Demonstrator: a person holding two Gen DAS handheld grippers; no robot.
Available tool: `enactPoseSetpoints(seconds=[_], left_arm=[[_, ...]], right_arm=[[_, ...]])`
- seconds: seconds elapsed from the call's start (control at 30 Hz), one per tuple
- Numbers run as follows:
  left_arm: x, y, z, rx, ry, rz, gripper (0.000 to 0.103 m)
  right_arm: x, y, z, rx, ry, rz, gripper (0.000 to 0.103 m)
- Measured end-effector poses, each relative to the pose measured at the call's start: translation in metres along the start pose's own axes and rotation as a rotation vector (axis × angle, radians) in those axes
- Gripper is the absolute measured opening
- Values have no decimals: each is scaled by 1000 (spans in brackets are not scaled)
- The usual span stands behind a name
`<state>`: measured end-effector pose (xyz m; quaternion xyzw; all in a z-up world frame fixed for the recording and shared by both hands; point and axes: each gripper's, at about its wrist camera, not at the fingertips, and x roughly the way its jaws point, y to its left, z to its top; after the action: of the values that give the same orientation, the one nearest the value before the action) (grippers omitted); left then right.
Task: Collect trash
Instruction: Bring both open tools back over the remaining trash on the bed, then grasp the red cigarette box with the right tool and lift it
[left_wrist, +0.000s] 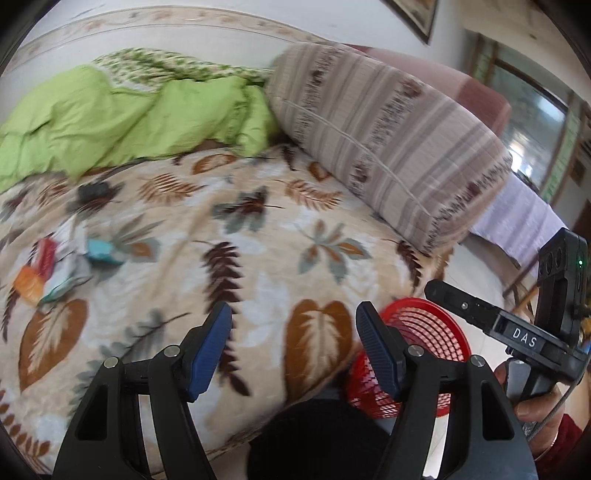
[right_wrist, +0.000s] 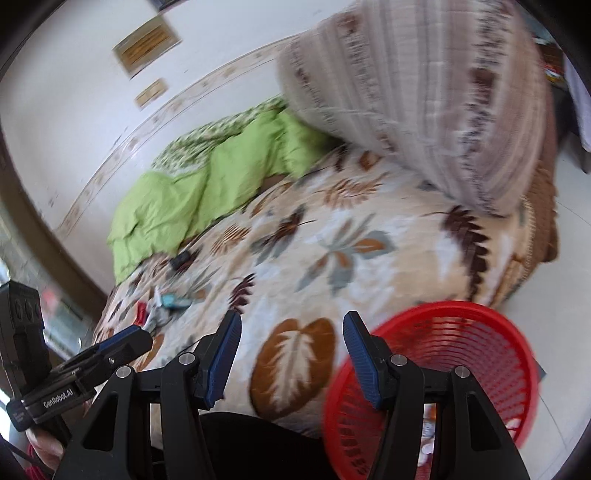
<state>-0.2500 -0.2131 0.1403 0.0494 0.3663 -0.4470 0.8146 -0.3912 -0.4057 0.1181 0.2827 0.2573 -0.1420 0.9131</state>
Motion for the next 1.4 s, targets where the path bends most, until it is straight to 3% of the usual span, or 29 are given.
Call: enactPoseSetpoints(seconds=[0.27,0.47,0.67,0.77,0.87,1.1,1.4], left_arm=[[-29,106,-16,-178,-18,142,69],[-45,197,-35,-339,-31,296,69],[-43,291,-53,-538,-36,379,69],[-39,325,-59,-620,-37,382,69],[-33,345,-57,-696,-49,342,68],[-36,359,-56,-710,-59,394,66],[-45,373,-67,-739,-51,404,66]], right_arm=[[78,95,0,-154,98,99,61],[129,150,-15,-217,203,182,61],[170,190,-18,-239,274,254,61],[191,210,-17,-251,307,290,61],[216,234,-16,-274,332,316,61],[287,290,-11,-256,392,380,61],[360,299,-26,-170,446,309,58]])
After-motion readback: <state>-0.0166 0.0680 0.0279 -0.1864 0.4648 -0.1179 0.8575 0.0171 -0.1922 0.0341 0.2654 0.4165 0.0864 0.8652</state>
